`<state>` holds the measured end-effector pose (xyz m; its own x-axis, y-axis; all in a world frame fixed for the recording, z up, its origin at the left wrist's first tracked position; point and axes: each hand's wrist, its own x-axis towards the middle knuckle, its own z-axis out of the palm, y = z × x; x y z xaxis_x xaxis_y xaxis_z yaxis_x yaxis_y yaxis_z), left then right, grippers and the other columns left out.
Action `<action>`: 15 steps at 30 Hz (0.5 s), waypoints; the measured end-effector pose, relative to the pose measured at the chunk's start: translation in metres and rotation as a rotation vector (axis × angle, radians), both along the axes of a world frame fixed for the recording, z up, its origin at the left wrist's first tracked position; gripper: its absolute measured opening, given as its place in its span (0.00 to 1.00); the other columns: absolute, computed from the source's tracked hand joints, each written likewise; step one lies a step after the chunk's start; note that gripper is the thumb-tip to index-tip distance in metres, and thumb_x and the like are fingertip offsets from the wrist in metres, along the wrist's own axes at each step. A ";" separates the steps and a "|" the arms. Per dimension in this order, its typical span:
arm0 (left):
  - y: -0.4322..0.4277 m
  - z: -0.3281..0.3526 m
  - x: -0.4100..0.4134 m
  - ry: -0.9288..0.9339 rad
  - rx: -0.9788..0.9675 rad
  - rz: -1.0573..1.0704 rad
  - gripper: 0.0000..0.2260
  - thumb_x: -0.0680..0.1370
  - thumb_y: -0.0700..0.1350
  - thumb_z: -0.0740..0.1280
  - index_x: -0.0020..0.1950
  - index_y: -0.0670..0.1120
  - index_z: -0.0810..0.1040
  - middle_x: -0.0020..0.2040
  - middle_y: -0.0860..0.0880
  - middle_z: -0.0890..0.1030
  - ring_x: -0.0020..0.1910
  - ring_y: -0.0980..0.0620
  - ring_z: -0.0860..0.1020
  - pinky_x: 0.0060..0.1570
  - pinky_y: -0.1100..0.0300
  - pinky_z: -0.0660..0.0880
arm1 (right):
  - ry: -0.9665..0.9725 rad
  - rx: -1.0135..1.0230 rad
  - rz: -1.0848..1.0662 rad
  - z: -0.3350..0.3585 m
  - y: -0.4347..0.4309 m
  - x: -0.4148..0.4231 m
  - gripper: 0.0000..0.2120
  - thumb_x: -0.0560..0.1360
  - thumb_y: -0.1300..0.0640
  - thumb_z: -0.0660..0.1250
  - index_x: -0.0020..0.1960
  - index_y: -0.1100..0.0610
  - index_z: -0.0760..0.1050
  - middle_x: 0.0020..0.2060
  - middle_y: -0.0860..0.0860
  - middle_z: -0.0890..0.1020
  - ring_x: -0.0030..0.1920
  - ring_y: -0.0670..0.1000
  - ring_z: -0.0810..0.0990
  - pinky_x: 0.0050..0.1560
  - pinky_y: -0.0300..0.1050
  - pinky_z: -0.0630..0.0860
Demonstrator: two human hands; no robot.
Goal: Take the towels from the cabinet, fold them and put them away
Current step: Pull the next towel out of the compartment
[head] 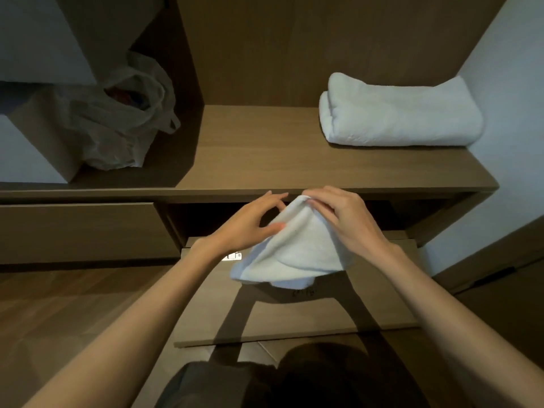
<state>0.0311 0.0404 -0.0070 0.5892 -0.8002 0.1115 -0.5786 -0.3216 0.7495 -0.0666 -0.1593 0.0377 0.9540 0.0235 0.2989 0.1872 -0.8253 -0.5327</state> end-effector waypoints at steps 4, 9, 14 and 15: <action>-0.005 0.066 -0.005 0.116 -0.012 0.038 0.09 0.73 0.47 0.68 0.46 0.42 0.74 0.44 0.52 0.78 0.44 0.56 0.76 0.45 0.53 0.75 | 0.123 0.105 -0.002 0.058 -0.001 0.003 0.12 0.81 0.53 0.62 0.62 0.51 0.78 0.55 0.44 0.81 0.57 0.42 0.77 0.58 0.43 0.75; -0.005 0.172 -0.012 0.172 0.002 0.083 0.18 0.68 0.52 0.65 0.45 0.37 0.74 0.39 0.40 0.75 0.34 0.51 0.70 0.34 0.55 0.67 | 0.132 0.188 0.020 0.166 0.006 0.000 0.09 0.80 0.55 0.63 0.58 0.52 0.80 0.50 0.42 0.82 0.52 0.37 0.78 0.51 0.30 0.71; 0.000 0.304 -0.021 0.150 0.015 0.098 0.10 0.71 0.49 0.69 0.41 0.47 0.69 0.36 0.49 0.74 0.33 0.56 0.70 0.31 0.66 0.66 | 0.141 0.107 -0.021 0.302 0.002 -0.007 0.09 0.80 0.48 0.62 0.54 0.47 0.80 0.47 0.41 0.83 0.49 0.41 0.79 0.47 0.39 0.74; 0.002 0.331 -0.025 0.142 0.013 0.091 0.10 0.72 0.49 0.70 0.42 0.50 0.68 0.38 0.51 0.75 0.34 0.55 0.71 0.32 0.66 0.68 | 0.152 0.093 -0.017 0.331 0.002 -0.010 0.09 0.80 0.47 0.62 0.53 0.46 0.79 0.46 0.41 0.82 0.48 0.41 0.79 0.45 0.39 0.73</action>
